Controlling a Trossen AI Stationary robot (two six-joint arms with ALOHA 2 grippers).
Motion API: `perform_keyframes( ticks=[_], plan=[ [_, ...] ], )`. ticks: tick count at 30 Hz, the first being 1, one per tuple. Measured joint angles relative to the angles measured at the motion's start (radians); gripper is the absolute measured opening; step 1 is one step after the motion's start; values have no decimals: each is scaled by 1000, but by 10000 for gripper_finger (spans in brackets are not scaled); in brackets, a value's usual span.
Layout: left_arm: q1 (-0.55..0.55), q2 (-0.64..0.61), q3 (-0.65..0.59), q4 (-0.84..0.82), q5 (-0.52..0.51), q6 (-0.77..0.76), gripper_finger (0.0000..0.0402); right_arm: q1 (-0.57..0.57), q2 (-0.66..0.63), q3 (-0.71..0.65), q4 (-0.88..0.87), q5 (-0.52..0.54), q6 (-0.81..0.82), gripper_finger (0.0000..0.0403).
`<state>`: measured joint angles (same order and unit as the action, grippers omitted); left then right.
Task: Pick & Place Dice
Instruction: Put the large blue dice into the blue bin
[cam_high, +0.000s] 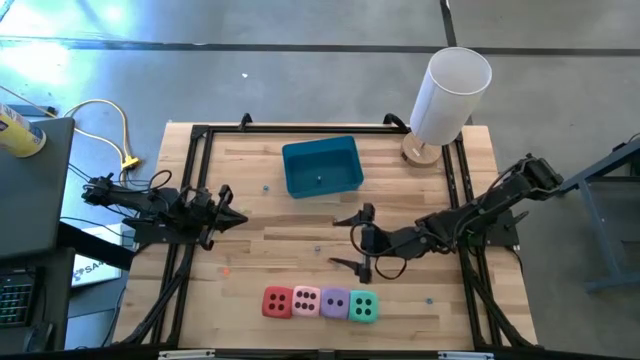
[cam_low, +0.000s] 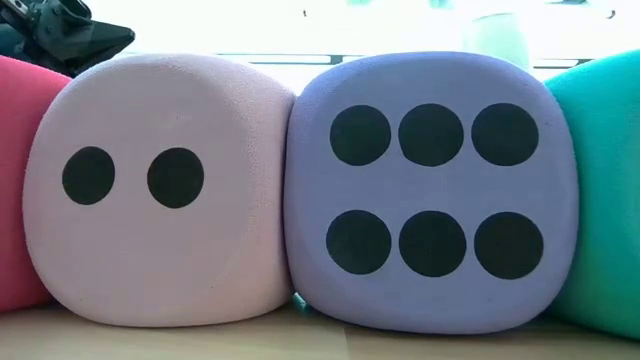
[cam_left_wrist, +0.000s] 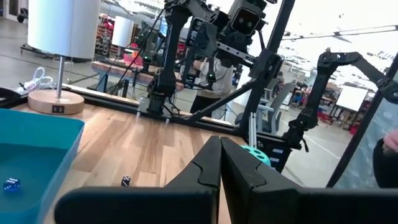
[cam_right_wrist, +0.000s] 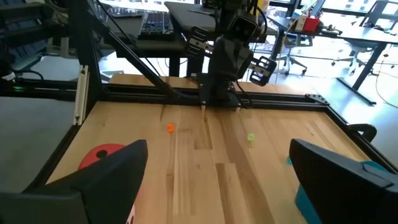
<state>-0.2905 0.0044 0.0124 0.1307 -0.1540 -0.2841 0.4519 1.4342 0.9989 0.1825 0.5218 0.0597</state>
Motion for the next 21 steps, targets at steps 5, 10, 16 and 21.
perform_keyframes(
  ticks=[5,10,16,21],
  plan=[
    [0,0,0,-4,0,-3,0,1,0,0,-7,3,24,398],
    [0,0,0,-5,0,-3,0,27,0,0,-21,2,-22,394],
    [0,0,0,-5,0,-5,0,108,0,46,-176,2,-53,399],
    [0,0,0,-9,0,-5,0,172,23,136,-398,0,69,399]
  ],
)
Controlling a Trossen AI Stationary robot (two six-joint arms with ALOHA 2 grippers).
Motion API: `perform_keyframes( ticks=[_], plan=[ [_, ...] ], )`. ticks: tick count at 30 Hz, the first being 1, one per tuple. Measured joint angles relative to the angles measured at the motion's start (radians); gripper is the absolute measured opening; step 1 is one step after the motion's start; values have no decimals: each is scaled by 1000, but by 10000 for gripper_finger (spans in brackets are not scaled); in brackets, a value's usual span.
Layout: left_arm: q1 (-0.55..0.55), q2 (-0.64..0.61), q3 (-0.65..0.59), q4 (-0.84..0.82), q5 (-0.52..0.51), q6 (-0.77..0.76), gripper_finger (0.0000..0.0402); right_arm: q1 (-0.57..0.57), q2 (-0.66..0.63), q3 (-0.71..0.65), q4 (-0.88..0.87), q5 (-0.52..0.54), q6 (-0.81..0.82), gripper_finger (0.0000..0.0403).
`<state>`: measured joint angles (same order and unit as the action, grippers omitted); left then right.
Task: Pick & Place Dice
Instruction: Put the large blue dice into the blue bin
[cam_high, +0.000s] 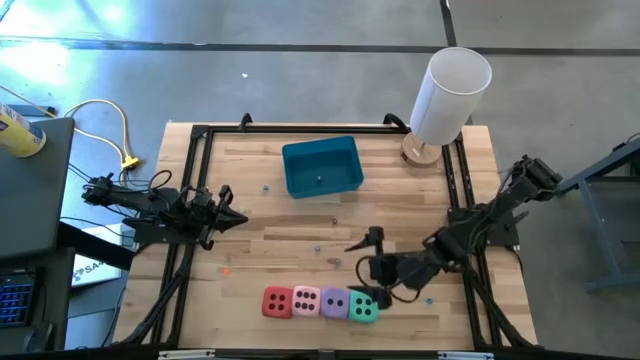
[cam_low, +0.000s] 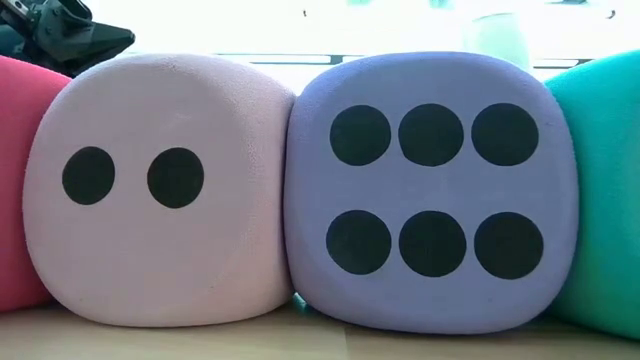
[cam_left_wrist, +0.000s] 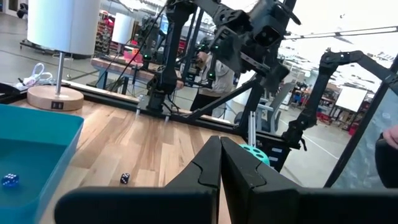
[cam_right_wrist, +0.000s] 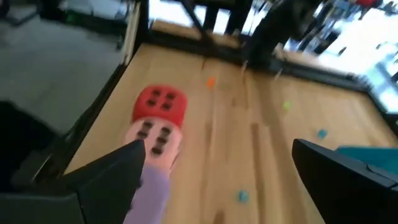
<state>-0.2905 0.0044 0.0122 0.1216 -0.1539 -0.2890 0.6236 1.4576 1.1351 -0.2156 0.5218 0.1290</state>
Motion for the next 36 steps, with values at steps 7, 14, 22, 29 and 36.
perform_keyframes(
  ticks=[7,14,22,29,36],
  plan=[
    [0,0,0,-37,0,0,0,54,79,83,-135,-4,156,399],
    [0,0,0,-42,0,0,0,59,122,84,-154,-122,339,399],
    [0,0,0,-42,0,0,0,59,123,76,-80,-255,373,399],
    [0,0,0,-42,0,1,0,59,122,76,23,-296,373,399],
    [0,0,0,-43,0,0,0,59,122,77,85,-252,345,396]
  ],
)
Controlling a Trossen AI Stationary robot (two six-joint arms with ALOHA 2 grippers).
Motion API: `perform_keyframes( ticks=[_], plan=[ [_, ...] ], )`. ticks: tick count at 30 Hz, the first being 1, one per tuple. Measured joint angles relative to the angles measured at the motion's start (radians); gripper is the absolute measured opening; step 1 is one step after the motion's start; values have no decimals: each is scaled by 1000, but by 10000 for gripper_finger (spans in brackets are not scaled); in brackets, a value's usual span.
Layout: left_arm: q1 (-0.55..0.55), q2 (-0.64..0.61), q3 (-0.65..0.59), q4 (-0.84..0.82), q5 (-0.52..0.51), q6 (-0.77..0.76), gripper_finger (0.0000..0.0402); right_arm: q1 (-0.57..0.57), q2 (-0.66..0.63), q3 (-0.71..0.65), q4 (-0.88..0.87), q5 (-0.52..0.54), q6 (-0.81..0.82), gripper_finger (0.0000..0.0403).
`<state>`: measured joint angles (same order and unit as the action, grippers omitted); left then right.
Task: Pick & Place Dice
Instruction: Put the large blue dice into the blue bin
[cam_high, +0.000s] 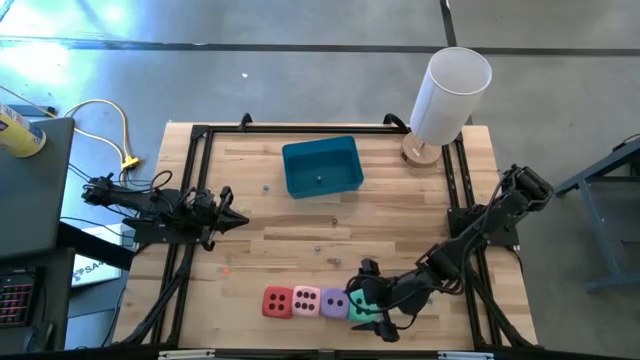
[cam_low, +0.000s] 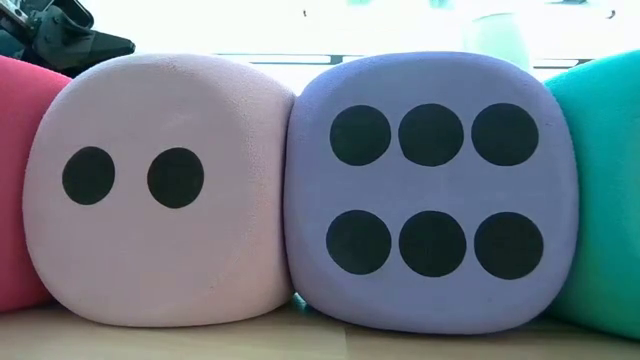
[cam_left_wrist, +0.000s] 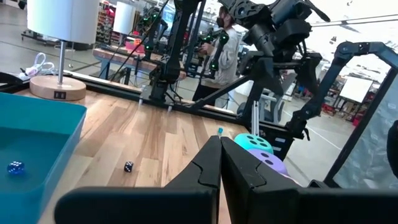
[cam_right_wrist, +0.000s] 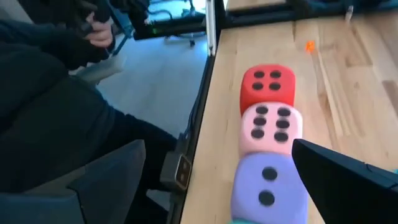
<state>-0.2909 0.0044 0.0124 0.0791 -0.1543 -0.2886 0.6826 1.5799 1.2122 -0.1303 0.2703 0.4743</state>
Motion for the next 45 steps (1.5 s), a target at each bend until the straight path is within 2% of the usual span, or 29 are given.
perform_keyframes(
  ticks=[8,13,16,24,29,33,37,45],
  plan=[
    [0,0,0,0,0,-4,0,8,0,66,-14,34,-5,375],
    [0,0,0,0,0,-4,0,46,-1,108,-45,53,34,361],
    [0,0,0,-1,0,-4,0,80,-1,120,-32,100,30,354],
    [0,0,0,-1,0,-10,0,150,-1,159,33,195,-81,339],
    [0,0,0,-1,0,-12,0,162,45,247,10,235,-151,330],
    [0,0,0,-4,0,-12,0,162,129,375,-125,253,-172,321],
    [0,0,0,-7,0,-12,0,159,201,497,-374,312,-50,312],
    [0,0,0,-8,0,-11,0,122,234,518,-690,332,262,302]
  ],
)
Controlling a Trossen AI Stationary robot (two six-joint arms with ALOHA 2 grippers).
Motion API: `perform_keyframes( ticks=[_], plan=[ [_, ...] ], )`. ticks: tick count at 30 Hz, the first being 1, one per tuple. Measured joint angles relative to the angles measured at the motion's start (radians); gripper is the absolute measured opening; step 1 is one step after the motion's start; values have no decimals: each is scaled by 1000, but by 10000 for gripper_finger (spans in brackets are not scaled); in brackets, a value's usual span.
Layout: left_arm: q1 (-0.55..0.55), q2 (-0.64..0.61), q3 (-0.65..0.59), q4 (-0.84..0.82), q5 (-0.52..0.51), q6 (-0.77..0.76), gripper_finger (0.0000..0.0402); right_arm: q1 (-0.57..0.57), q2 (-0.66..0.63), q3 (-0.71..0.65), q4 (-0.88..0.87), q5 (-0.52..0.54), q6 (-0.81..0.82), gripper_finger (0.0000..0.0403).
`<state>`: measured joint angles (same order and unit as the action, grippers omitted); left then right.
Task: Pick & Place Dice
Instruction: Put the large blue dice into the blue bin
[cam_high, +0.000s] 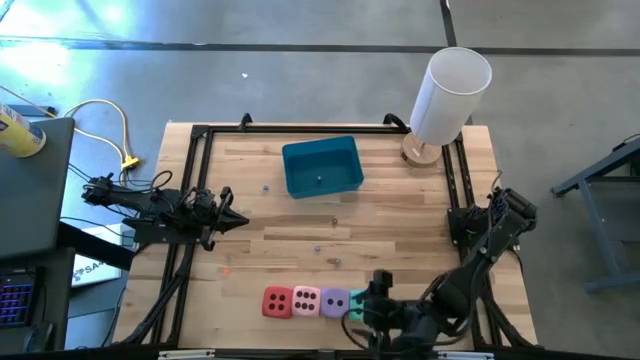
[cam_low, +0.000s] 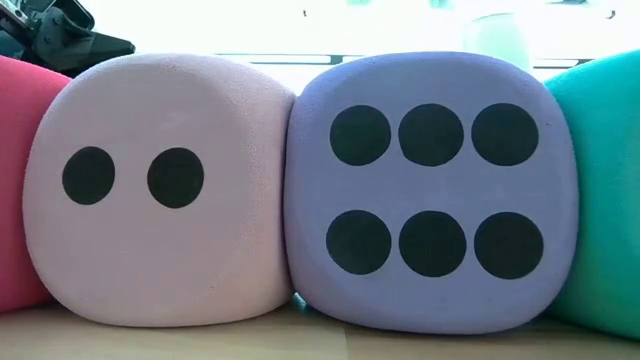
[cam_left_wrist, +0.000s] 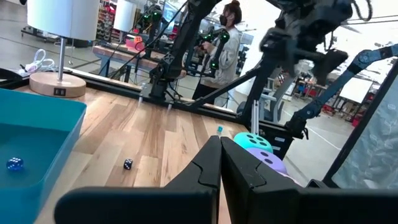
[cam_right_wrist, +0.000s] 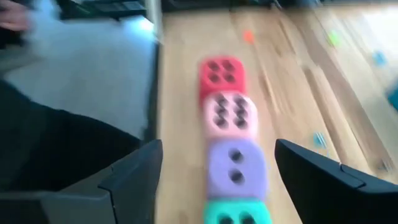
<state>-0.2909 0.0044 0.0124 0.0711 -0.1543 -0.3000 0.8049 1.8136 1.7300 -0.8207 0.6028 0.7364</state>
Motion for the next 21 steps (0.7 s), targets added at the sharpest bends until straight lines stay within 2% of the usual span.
perform_keyframes(
  ticks=[4,7,13,21],
  plan=[
    [0,0,0,-5,0,0,0,-31,2,-1,-142,-9,176,301],
    [0,0,0,-5,0,0,0,-55,2,-1,-173,-51,263,301],
    [0,0,0,-5,0,0,0,-87,2,-1,-132,-173,228,301],
    [0,0,0,-5,0,0,0,-105,8,-1,-135,-182,236,316]
  ],
)
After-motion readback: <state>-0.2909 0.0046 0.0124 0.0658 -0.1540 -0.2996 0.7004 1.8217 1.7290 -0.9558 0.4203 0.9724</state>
